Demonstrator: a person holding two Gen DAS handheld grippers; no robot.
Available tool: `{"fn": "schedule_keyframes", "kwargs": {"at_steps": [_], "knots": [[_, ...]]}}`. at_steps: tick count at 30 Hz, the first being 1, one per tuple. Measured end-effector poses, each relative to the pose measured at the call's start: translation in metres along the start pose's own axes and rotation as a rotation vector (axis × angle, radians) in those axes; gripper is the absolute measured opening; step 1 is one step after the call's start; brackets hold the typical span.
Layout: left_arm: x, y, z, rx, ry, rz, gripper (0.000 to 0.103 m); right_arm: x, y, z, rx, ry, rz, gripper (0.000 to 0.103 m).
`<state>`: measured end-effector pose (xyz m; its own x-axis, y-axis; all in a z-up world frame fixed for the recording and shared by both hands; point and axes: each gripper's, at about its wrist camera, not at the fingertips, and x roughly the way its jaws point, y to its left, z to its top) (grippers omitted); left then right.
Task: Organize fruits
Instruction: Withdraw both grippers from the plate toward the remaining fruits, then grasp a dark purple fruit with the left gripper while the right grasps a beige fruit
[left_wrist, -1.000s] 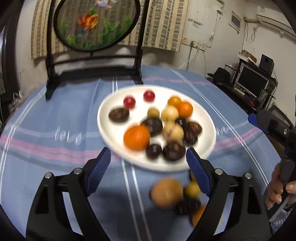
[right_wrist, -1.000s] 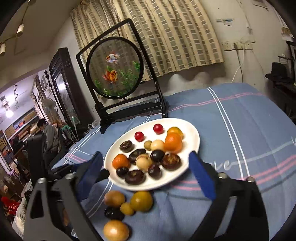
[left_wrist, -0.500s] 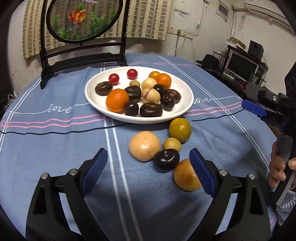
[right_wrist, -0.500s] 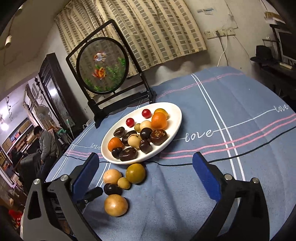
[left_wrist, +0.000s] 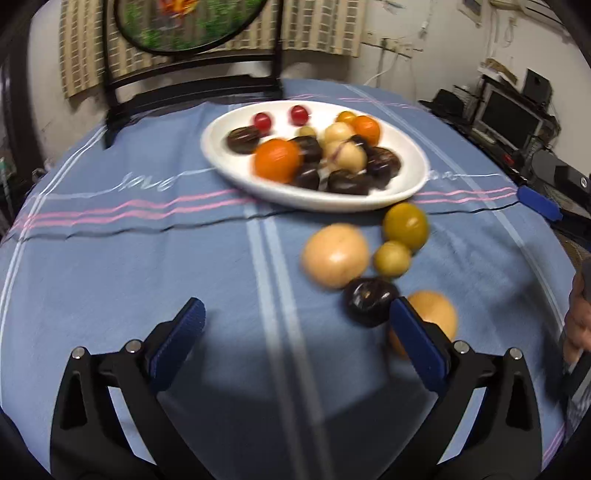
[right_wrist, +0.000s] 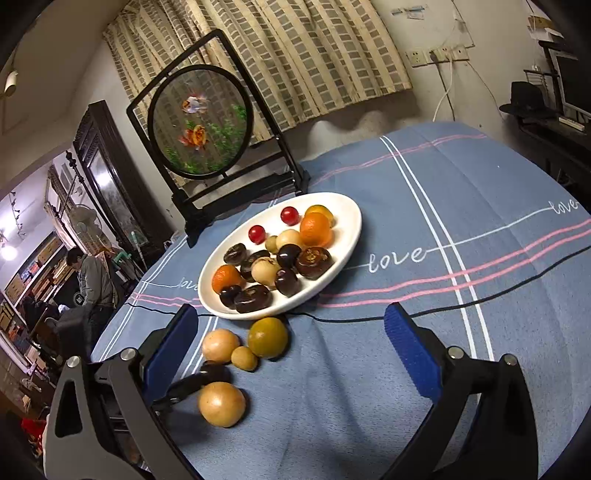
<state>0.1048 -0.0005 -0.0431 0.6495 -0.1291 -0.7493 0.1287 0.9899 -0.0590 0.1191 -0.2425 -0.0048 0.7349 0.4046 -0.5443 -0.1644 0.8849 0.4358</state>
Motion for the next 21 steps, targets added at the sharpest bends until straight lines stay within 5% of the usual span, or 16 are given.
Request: {"fn": "schedule_keyframes", "kwargs": {"at_steps": [2, 6, 15, 21], "knots": [[-0.009, 0.014, -0.008, -0.035, -0.005, 0.044, 0.101, 0.001, 0.000, -0.001, 0.005, 0.013, 0.008, 0.101], [-0.024, 0.035, -0.009, -0.127, -0.071, 0.007, 0.101, 0.001, 0.011, -0.004, -0.048, 0.028, 0.042, 0.101], [-0.022, -0.008, -0.007, 0.067, -0.087, -0.058, 0.100, 0.009, 0.024, -0.009, -0.123, 0.065, 0.026, 0.101], [-0.004, -0.015, -0.002, 0.110, -0.045, -0.078, 0.073, 0.011, 0.025, -0.011, -0.131, 0.073, 0.028, 0.101]]}}
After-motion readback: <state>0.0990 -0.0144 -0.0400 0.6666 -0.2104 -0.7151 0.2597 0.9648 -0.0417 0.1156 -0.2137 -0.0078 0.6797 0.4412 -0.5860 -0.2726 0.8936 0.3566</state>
